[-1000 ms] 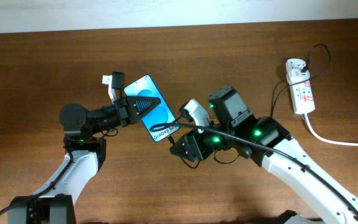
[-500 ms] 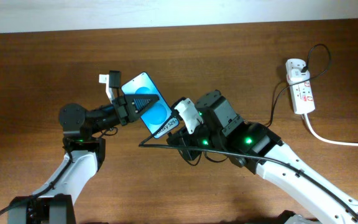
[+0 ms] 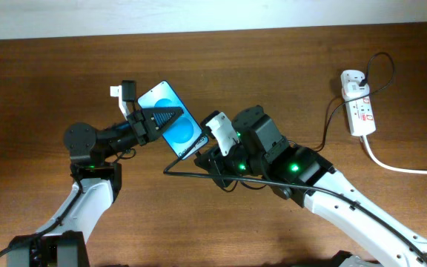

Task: Plug charger to phone and switch on socket
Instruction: 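Lower the plugged phone flat onto the table with the left gripper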

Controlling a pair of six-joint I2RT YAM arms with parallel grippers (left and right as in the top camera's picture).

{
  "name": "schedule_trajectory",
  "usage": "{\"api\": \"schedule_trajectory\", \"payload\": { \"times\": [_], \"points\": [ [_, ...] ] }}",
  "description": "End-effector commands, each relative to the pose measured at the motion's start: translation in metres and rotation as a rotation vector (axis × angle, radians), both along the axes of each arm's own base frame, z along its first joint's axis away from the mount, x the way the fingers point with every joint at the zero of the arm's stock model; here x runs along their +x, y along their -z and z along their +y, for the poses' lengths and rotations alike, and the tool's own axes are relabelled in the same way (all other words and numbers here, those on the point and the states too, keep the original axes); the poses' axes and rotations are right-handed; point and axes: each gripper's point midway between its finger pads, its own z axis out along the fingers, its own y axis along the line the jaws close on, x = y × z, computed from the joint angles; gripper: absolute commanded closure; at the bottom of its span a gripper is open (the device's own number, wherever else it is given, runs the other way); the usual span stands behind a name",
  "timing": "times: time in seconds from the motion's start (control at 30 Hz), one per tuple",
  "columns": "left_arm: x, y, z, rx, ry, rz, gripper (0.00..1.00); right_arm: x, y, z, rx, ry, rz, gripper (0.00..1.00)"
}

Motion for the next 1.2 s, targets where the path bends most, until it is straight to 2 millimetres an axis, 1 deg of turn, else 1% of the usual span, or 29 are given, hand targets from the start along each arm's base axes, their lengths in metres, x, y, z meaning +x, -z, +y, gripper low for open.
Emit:
{"api": "schedule_trajectory", "payload": {
  "times": [0.0, 0.07, 0.17, 0.3, 0.33, 0.37, 0.43, 0.47, 0.5, 0.57, 0.63, 0.77, 0.87, 0.9, 0.97, 1.0, 1.07, 1.17],
  "points": [
    [-0.043, 0.008, -0.02, 0.053, 0.231, -0.023, 1.0, 0.018, -0.027, 0.005, 0.049, 0.032, -0.106, 0.85],
    [-0.042, 0.008, -0.02, 0.059, 0.224, -0.053, 1.0, 0.016, -0.022, 0.003, 0.034, 0.031, -0.087, 0.8],
    [-0.038, 0.007, -0.019, 0.054, 0.198, -0.053, 1.0, 0.012, -0.016, 0.0, 0.013, 0.031, -0.061, 0.77],
    [-0.03, 0.005, -0.018, 0.043, 0.15, -0.052, 1.0, 0.006, -0.008, -0.004, -0.015, 0.028, -0.026, 0.63],
    [-0.027, 0.004, -0.017, 0.041, 0.137, -0.052, 1.0, 0.005, -0.006, -0.006, -0.023, 0.028, -0.018, 0.57],
    [-0.025, 0.004, -0.017, 0.038, 0.125, -0.051, 1.0, 0.004, -0.005, -0.007, -0.028, 0.028, -0.012, 0.53],
    [-0.024, 0.004, -0.016, 0.036, 0.114, -0.049, 1.0, 0.001, -0.005, -0.009, -0.035, 0.029, -0.005, 0.49],
    [-0.022, 0.005, -0.016, 0.035, 0.107, -0.04, 1.0, 0.001, -0.005, -0.01, -0.037, 0.031, -0.005, 0.45],
    [-0.019, 0.007, -0.015, 0.036, 0.094, -0.028, 1.0, 0.0, -0.007, -0.01, -0.035, 0.031, -0.008, 0.42],
    [-0.014, 0.014, -0.014, 0.041, 0.069, 0.0, 1.0, -0.001, -0.01, -0.014, -0.034, 0.038, -0.009, 0.39],
    [-0.009, 0.023, -0.013, 0.05, 0.041, 0.04, 1.0, 0.003, -0.013, -0.026, -0.041, 0.07, -0.009, 0.35],
    [-0.001, 0.037, -0.01, 0.068, -0.004, 0.095, 1.0, 0.02, -0.008, -0.061, -0.094, 0.189, 0.005, 0.31],
    [0.012, 0.051, -0.004, 0.074, -0.093, 0.186, 1.0, 0.031, -0.004, -0.082, -0.11, 0.254, 0.03, 0.26],
    [0.017, 0.054, -0.003, 0.078, -0.125, 0.199, 1.0, 0.033, -0.004, -0.086, -0.111, 0.267, 0.033, 0.24],
    [0.021, 0.055, -0.008, 0.083, -0.159, 0.199, 1.0, 0.036, -0.004, -0.096, -0.116, 0.295, 0.042, 0.22],
    [0.024, 0.057, -0.014, 0.089, -0.18, 0.208, 1.0, 0.037, -0.005, -0.098, -0.116, 0.303, 0.042, 0.21],
    [0.026, 0.068, -0.027, 0.123, -0.211, 0.244, 1.0, 0.037, -0.008, -0.103, -0.112, 0.316, 0.036, 0.2],
    [0.027, 0.081, -0.053, 0.266, -0.215, 0.289, 1.0, 0.04, -0.01, -0.111, -0.122, 0.345, 0.026, 0.2]
  ]
}}
